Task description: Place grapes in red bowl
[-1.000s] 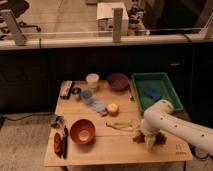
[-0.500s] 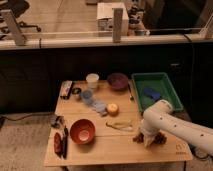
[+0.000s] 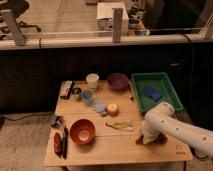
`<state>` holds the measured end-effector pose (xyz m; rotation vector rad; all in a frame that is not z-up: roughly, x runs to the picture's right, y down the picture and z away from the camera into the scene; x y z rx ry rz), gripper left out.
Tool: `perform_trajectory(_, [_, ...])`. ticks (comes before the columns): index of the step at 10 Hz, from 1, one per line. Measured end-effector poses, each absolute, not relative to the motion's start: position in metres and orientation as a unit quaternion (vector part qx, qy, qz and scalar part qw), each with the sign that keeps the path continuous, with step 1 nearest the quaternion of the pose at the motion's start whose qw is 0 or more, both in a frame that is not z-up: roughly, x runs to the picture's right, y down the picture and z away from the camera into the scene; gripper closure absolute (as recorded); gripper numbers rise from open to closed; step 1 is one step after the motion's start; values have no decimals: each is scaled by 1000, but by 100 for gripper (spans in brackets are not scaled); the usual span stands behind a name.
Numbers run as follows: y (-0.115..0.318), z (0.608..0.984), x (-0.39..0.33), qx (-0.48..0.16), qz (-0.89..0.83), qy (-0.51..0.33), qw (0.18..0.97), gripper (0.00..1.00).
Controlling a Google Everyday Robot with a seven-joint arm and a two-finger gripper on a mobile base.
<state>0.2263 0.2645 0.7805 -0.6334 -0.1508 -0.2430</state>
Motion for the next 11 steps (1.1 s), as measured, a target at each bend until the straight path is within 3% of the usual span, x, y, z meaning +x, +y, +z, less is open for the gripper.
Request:
perform_trajectory(3, [251,763,231,-301,-117,-71,944,97])
perform_trajectory(11, [222,737,228,-274,-123,-74,951,95])
